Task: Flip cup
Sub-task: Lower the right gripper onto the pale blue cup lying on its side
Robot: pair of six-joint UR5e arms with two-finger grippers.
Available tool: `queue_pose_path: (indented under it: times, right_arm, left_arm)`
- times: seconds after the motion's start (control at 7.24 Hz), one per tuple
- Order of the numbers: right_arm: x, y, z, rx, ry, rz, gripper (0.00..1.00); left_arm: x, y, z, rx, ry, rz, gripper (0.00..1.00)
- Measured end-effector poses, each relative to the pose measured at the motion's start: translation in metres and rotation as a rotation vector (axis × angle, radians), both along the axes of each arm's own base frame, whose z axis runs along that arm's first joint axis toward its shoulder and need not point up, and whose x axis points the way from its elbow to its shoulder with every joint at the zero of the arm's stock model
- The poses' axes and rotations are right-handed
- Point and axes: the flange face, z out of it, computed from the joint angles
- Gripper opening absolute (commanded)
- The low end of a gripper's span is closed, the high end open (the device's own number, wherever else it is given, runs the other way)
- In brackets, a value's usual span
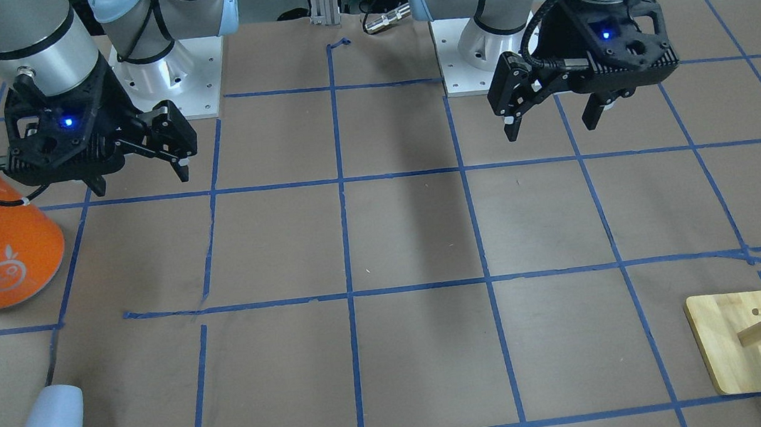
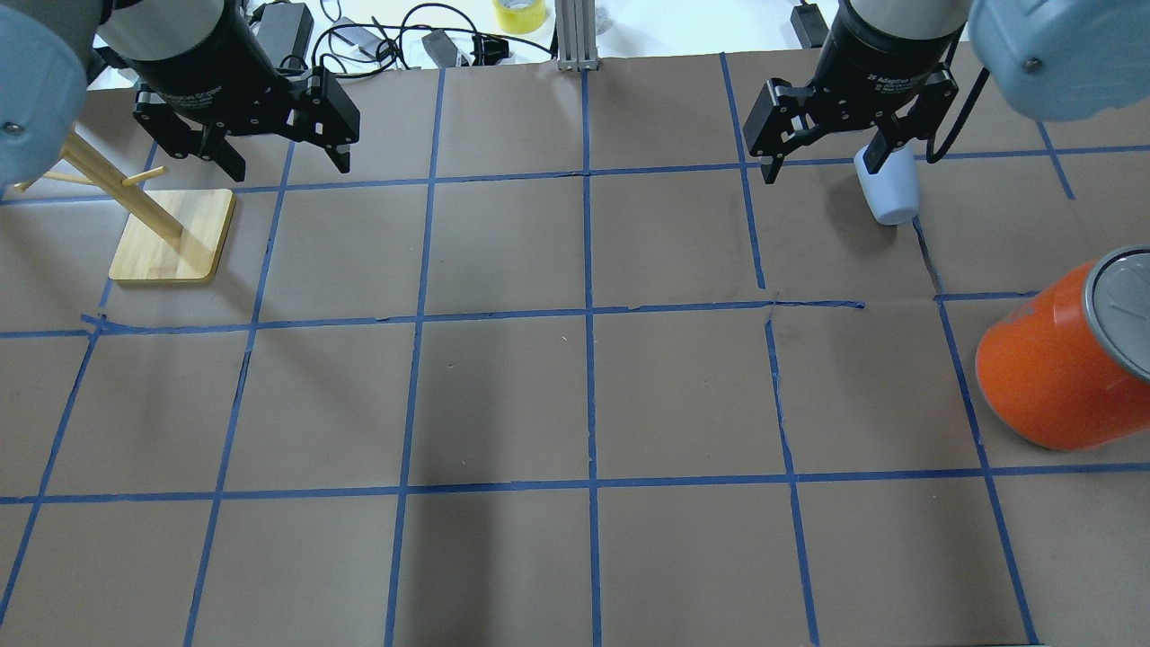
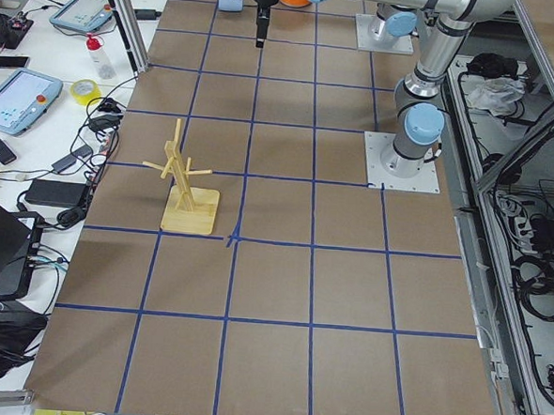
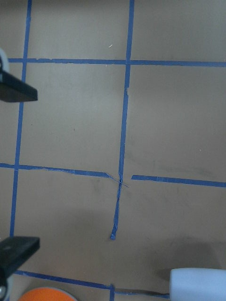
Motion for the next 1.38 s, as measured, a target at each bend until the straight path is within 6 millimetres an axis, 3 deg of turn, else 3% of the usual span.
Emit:
queue_pose_path:
  times: [1.11, 1.38]
  right_arm:
    - [-0.007, -0.004, -0.013, 0.055, 0.014, -0.007, 1.0]
    - [-0.022, -0.034, -0.017, -0.051, 0.02, -0.028, 1.0]
  left_arm:
    - [0.0, 0.001, 0.0, 0.0, -0.001, -0.001, 1.0]
    - [0.0, 0.001, 0.001, 0.0, -0.001, -0.001, 1.0]
